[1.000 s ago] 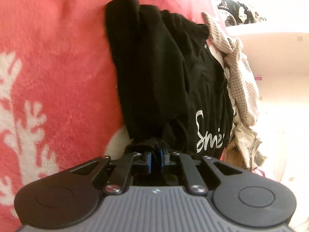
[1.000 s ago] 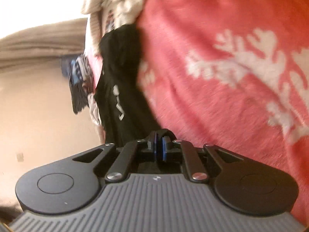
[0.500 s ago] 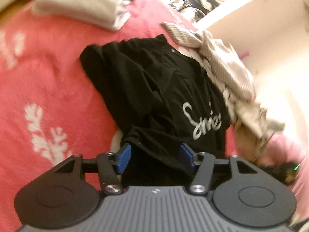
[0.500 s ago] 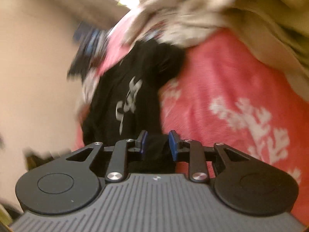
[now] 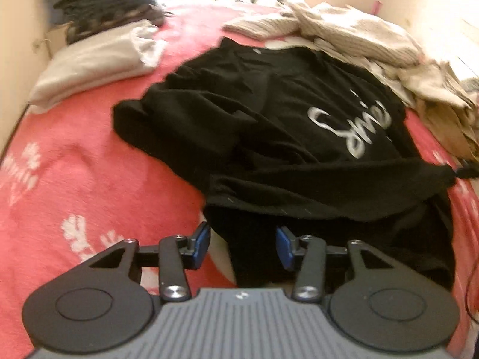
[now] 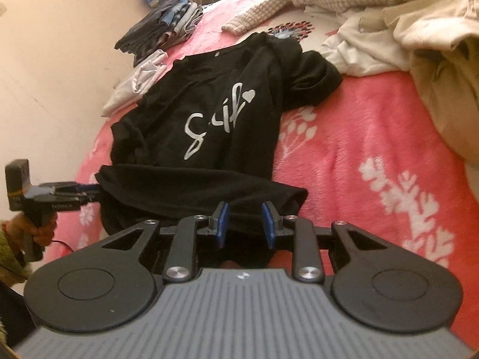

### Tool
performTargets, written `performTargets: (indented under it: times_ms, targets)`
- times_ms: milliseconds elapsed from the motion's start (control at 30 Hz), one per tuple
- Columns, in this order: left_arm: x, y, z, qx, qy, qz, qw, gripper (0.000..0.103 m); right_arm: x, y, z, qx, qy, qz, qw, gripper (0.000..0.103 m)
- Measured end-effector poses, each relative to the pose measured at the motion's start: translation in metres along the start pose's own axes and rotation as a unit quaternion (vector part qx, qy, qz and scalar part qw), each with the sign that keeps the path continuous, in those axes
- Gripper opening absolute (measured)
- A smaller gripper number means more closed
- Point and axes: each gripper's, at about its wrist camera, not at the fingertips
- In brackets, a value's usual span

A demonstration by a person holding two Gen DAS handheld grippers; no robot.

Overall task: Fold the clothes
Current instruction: 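Smooth the black sweatshirt flat on the bed with both grippers, then grasp the sweatshirt hem with both grippers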

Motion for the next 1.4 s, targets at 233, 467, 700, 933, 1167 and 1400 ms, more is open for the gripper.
performTargets:
  times_ms: [233,467,700,933,1167,1400]
  targets:
    - [0.002,-0.007,-0.011,-0.046,0.021,-0.008,0.9987,0.036,0.008,-0.003,0.007,-0.042,-0.006,0.049,0.998,0.024]
    - [0.000,-0.014,-0.020,-0.100,0.037,-0.005,0.9943,0.009,0.013,-0.016,0.019,-0.122,-0.022,0.089,0.988,0.024]
    - [-0.011,-0.032,-0.021,-0.177,0.046,-0.006,0.9832,0.005,0.011,-0.047,0.025,-0.208,-0.022,0.064,0.976,0.024]
    - [-0.024,-0.048,-0.020,-0.225,0.051,0.013,0.9729,0.005,0.032,-0.077,0.029,-0.277,-0.019,0.079,0.957,0.027]
    - [-0.042,-0.048,-0.016,-0.243,0.097,0.027,0.9648,0.004,0.080,-0.124,0.037,-0.388,-0.006,0.083,0.918,0.051]
    - [-0.059,-0.067,-0.011,-0.278,0.133,0.040,0.9503,0.004,0.106,-0.103,0.017,-0.388,0.012,0.206,0.898,0.047]
Point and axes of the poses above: each gripper's, at about its wrist camera, not at the fingertips, and x roughly the way its jaws point, y to its right, z to its underside, and after that the axes turned 9 degrees about -z, right-handed
